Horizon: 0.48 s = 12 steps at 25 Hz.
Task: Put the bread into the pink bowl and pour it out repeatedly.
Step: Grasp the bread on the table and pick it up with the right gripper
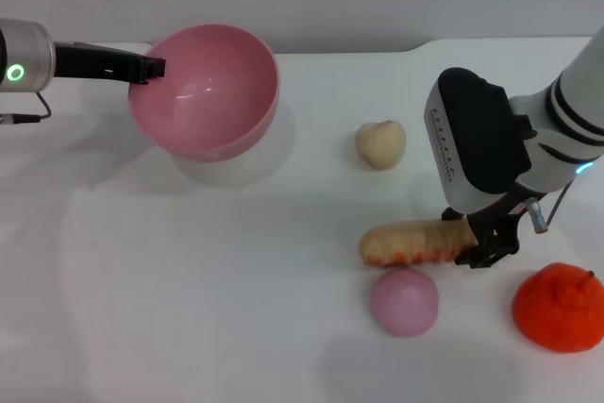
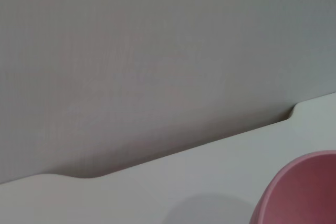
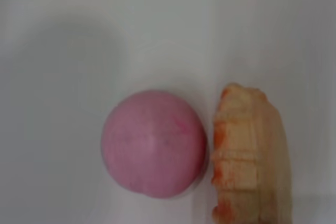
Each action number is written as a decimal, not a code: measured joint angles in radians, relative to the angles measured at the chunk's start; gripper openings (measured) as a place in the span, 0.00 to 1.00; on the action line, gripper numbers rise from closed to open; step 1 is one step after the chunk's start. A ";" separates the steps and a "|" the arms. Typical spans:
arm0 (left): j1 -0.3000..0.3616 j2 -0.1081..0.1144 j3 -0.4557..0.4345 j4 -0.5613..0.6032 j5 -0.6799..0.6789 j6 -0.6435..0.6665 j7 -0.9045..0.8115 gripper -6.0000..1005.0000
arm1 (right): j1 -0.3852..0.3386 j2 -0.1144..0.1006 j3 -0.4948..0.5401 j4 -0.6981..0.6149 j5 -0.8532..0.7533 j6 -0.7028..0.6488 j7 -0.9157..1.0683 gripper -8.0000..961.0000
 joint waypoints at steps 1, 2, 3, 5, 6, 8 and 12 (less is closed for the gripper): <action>0.000 0.000 0.001 0.000 0.000 0.000 0.000 0.06 | -0.001 0.001 0.000 -0.001 0.004 0.005 0.000 0.63; -0.001 0.000 0.001 0.000 0.000 0.000 0.001 0.06 | -0.002 0.001 0.000 -0.003 0.007 0.010 0.000 0.62; -0.001 0.000 0.001 0.000 0.000 0.000 0.001 0.06 | -0.003 0.001 0.000 -0.005 0.010 0.017 0.000 0.62; -0.002 0.000 0.001 0.000 0.000 0.000 0.001 0.06 | -0.005 0.001 0.000 -0.008 0.012 0.029 0.000 0.56; -0.002 0.000 0.001 0.000 0.000 0.000 0.001 0.06 | -0.006 0.001 0.000 -0.008 0.012 0.034 0.000 0.53; -0.002 0.000 0.001 0.000 0.000 0.000 0.001 0.06 | -0.007 0.001 0.000 -0.008 0.012 0.039 0.000 0.48; -0.003 0.000 0.000 0.001 0.000 0.000 0.002 0.06 | -0.007 0.001 0.000 -0.008 0.012 0.039 0.000 0.44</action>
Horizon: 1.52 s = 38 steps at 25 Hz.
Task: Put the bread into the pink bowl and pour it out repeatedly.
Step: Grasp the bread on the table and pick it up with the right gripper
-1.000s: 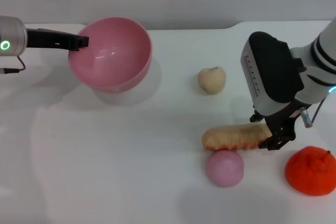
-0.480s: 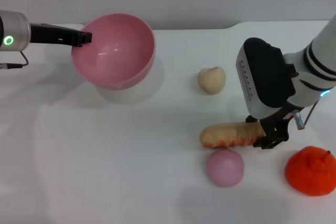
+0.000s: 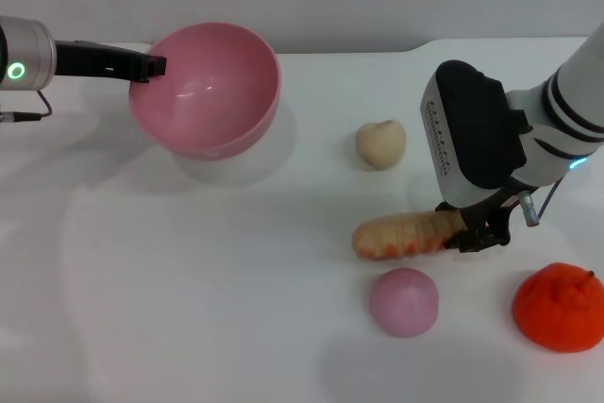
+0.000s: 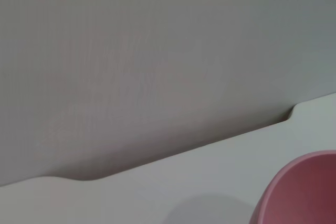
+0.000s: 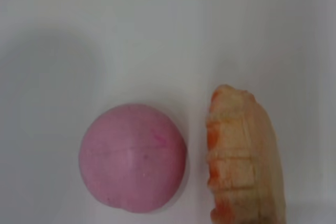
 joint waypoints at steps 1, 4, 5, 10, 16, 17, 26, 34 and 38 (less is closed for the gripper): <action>0.000 0.000 0.000 0.000 0.000 0.000 0.000 0.06 | 0.000 0.000 0.000 0.000 0.000 0.000 0.000 0.44; -0.001 0.002 -0.001 0.001 0.000 0.000 0.001 0.06 | 0.000 0.000 0.000 -0.008 0.005 -0.004 0.000 0.41; -0.001 0.002 -0.001 0.001 0.000 0.000 0.001 0.06 | 0.000 0.000 0.000 -0.010 0.007 -0.005 0.000 0.40; -0.005 0.007 -0.002 0.001 0.000 -0.001 0.002 0.06 | -0.001 0.000 0.000 -0.015 0.013 -0.007 0.005 0.37; -0.011 0.009 -0.002 0.002 0.000 -0.001 0.004 0.06 | -0.002 0.000 0.000 -0.014 0.018 -0.013 0.009 0.34; -0.011 0.009 -0.002 0.002 0.000 -0.002 0.004 0.06 | -0.002 0.000 0.000 -0.016 0.025 -0.019 0.010 0.33; -0.005 0.009 0.000 0.002 0.001 -0.017 0.004 0.06 | -0.088 0.000 0.007 -0.177 0.190 -0.028 0.005 0.24; -0.006 0.009 0.000 -0.003 0.002 -0.024 0.017 0.06 | -0.185 -0.001 0.009 -0.339 0.383 0.037 -0.031 0.22; -0.006 0.008 0.000 -0.005 0.002 -0.027 0.024 0.06 | -0.223 -0.001 0.010 -0.380 0.532 0.073 -0.094 0.22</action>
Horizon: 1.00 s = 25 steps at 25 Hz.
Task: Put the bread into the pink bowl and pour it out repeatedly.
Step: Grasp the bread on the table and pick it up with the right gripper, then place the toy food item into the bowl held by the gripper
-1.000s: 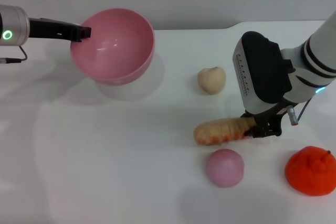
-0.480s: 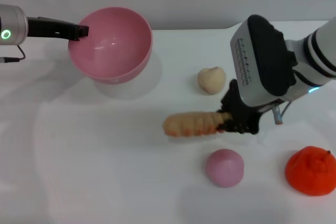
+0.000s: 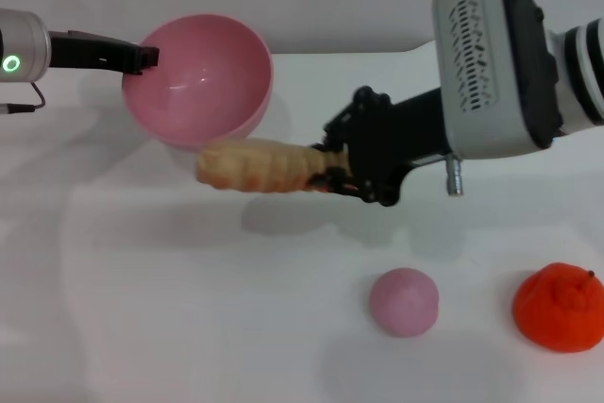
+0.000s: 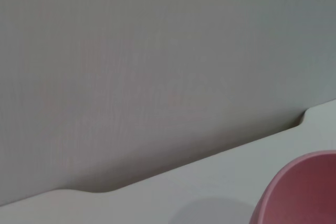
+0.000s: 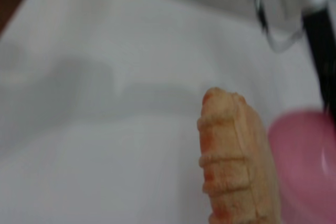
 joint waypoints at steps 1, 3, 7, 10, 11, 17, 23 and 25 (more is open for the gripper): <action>0.000 0.000 0.000 -0.001 0.000 0.000 0.002 0.06 | -0.008 0.000 0.000 -0.004 0.031 0.008 -0.018 0.22; 0.002 -0.001 0.000 -0.001 0.000 -0.001 0.004 0.06 | -0.021 0.001 -0.001 -0.011 0.088 0.025 -0.043 0.22; 0.006 -0.003 0.000 -0.003 0.000 -0.010 0.008 0.06 | -0.067 0.001 -0.006 -0.028 0.215 0.085 -0.126 0.21; 0.007 -0.009 0.000 -0.004 0.000 -0.009 0.016 0.06 | -0.108 0.001 -0.009 -0.031 0.339 0.152 -0.233 0.20; 0.007 -0.011 0.001 -0.004 0.000 -0.008 0.017 0.06 | -0.120 0.002 -0.012 -0.027 0.386 0.179 -0.276 0.20; 0.006 -0.030 0.033 -0.005 0.000 -0.005 0.018 0.06 | -0.151 0.004 -0.056 0.086 0.684 0.366 -0.543 0.19; -0.008 -0.052 0.068 -0.005 0.000 0.006 0.008 0.06 | -0.130 0.004 -0.100 0.257 0.983 0.441 -0.823 0.19; -0.014 -0.059 0.071 -0.005 0.000 0.015 0.008 0.06 | -0.119 0.004 -0.112 0.303 1.058 0.456 -0.878 0.19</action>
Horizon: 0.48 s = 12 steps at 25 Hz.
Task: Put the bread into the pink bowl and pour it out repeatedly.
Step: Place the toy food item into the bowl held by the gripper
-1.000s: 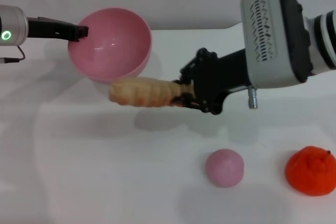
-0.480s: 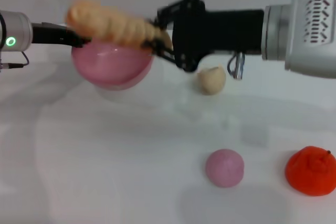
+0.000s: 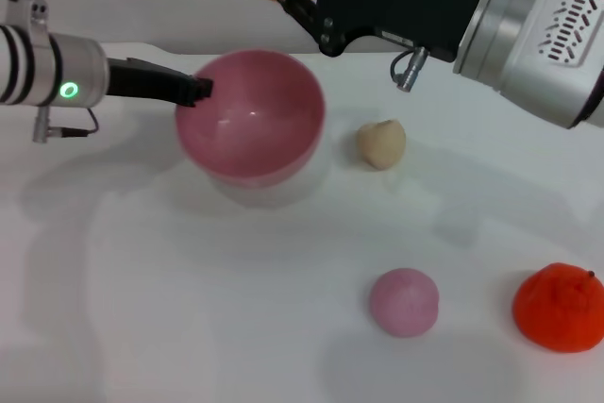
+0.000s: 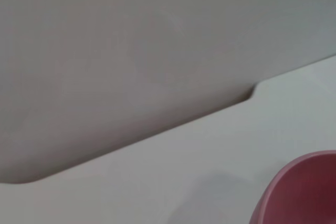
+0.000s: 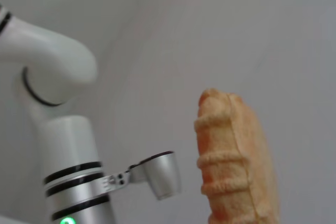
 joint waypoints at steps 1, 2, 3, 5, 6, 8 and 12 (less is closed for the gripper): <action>-0.002 -0.005 0.003 0.002 0.000 0.003 0.000 0.06 | 0.005 0.000 -0.005 0.021 0.034 0.004 -0.023 0.19; -0.003 -0.009 0.005 0.004 0.000 0.004 0.000 0.06 | 0.014 0.001 -0.013 0.056 0.087 0.008 -0.057 0.19; -0.004 -0.011 0.006 0.006 0.000 0.004 0.000 0.06 | 0.019 0.002 -0.020 0.084 0.128 0.010 -0.080 0.19; -0.005 -0.013 0.007 0.008 0.000 0.004 0.000 0.06 | 0.031 0.002 -0.037 0.133 0.207 0.013 -0.123 0.19; -0.006 -0.013 0.007 0.008 0.000 0.003 0.000 0.06 | 0.036 0.002 -0.046 0.162 0.244 0.015 -0.142 0.18; -0.007 -0.011 0.005 0.009 0.000 0.002 0.000 0.06 | 0.043 0.001 -0.060 0.200 0.273 0.015 -0.154 0.18; -0.009 0.001 -0.003 0.009 0.000 -0.009 0.000 0.06 | 0.047 0.003 -0.087 0.257 0.305 0.017 -0.157 0.18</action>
